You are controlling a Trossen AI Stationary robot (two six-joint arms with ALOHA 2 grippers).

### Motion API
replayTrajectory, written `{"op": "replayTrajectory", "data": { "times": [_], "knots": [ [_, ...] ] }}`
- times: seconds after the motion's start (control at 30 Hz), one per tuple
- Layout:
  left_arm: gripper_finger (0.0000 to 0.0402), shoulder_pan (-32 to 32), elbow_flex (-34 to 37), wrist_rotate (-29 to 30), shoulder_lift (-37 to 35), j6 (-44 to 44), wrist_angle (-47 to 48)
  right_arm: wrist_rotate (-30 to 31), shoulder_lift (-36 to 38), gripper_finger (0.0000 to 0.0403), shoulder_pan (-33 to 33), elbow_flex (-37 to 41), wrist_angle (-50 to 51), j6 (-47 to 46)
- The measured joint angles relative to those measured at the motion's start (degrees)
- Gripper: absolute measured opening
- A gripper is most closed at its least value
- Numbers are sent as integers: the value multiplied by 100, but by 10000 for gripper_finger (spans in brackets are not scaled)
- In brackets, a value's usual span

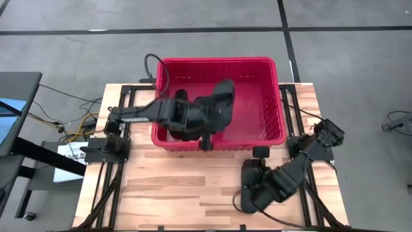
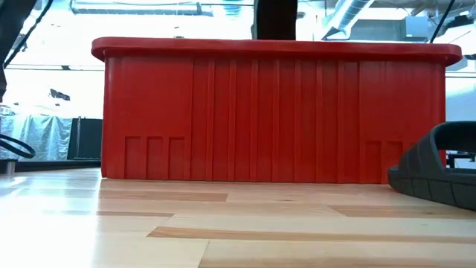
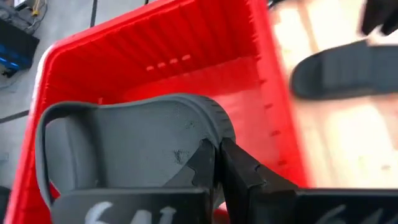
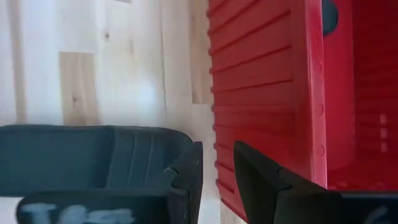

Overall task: Pick and place slides into bin
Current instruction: Put the black slide into the red bin

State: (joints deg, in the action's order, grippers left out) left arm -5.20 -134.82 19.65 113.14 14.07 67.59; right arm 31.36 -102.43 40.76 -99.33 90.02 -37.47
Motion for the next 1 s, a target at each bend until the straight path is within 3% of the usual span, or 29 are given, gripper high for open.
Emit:
{"op": "replayTrajectory", "data": {
  "times": [0.33, 0.7, 1.0],
  "knots": [
    [0, 1089, 83, -895, 176, 604, -215, -602, 0, 81, -736, 0, 0, -111],
    [0, 1561, 1139, -1668, 424, 1226, -1132, -1285, -2, 81, -1137, 2, -1, -156],
    [0, 1915, 2191, -2149, 424, 1247, -1985, -1654, -1, 81, -1254, 2, 0, -153]
  ]
}}
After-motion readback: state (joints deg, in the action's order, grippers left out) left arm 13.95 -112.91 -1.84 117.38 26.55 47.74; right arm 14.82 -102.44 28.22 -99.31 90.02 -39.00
